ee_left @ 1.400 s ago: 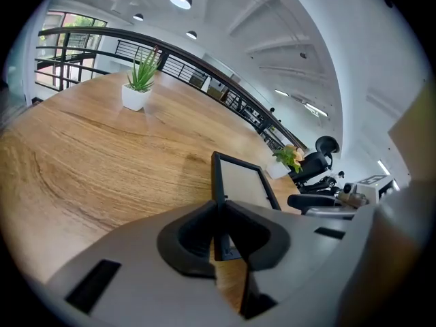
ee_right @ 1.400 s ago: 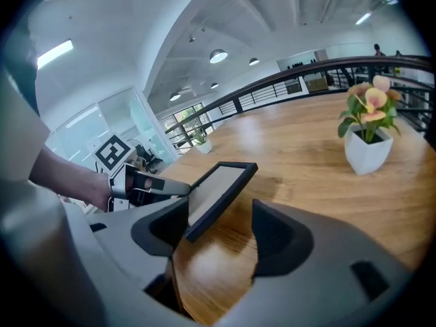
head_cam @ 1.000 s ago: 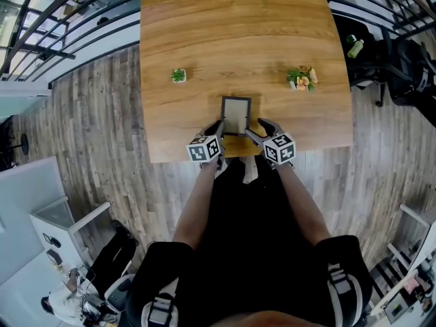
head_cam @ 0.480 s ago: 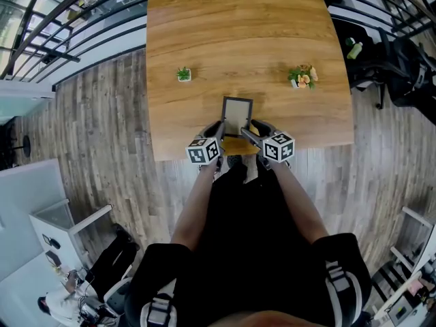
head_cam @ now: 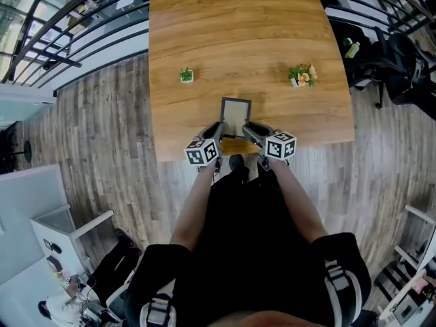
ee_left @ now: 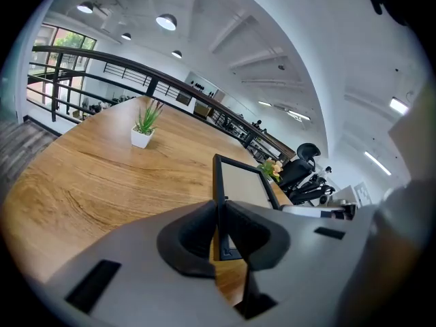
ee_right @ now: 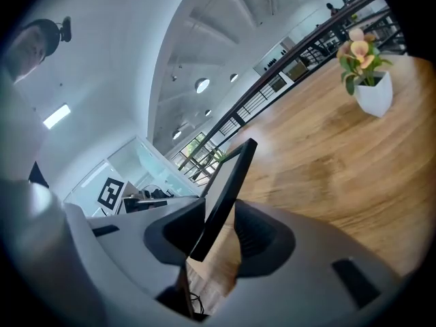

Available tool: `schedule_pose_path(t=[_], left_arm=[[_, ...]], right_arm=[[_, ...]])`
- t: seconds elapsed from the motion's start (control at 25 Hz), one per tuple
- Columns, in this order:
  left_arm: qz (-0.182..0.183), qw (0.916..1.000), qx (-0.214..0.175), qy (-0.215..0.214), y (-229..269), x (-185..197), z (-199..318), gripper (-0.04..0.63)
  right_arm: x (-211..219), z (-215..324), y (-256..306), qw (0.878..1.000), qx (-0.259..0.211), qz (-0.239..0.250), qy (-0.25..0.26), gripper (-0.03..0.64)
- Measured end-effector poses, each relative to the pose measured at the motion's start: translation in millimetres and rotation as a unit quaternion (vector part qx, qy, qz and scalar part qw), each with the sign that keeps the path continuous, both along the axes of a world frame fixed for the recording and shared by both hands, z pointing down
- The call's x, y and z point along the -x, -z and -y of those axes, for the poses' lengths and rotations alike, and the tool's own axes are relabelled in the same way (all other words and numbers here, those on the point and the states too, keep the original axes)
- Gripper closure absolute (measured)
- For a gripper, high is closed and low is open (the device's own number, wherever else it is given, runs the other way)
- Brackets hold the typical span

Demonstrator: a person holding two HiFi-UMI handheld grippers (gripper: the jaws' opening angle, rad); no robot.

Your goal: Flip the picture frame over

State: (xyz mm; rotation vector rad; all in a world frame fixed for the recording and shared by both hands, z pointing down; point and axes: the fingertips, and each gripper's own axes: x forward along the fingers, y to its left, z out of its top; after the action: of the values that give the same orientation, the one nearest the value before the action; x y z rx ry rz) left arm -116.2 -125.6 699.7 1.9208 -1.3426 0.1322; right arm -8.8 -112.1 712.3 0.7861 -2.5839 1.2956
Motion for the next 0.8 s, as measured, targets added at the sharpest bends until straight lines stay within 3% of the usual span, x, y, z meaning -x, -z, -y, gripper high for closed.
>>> schedule_pose_path(t=[0.16, 0.4, 0.6, 0.8], left_arm=[[-0.002, 1.0000, -0.007, -0.003, 2.2, 1.0, -1.0, 0.534], [-0.018, 0.9998, -0.013, -0.004, 1.6, 2.8, -7.5, 0.534], [-0.026, 0.9996, -0.014, -0.002, -1.6, -0.6, -10.7, 0.535], [-0.025, 0.9995, -0.016, -0.016, 0.9, -4.7, -9.0, 0.534]], right_arm=[[-0.3, -2.4, 3.6, 1.000, 0.015, 0.019, -0.005, 0.488], [-1.8, -8.1, 10.2, 0.992, 0.079, 0.094, -0.023, 0.521], [-3.1, -5.2, 26.5, 0.983, 0.099, 0.141, -0.055, 0.538], [-6.8, -4.1, 26.1, 0.980, 0.110, 0.155, -0.055, 0.545]])
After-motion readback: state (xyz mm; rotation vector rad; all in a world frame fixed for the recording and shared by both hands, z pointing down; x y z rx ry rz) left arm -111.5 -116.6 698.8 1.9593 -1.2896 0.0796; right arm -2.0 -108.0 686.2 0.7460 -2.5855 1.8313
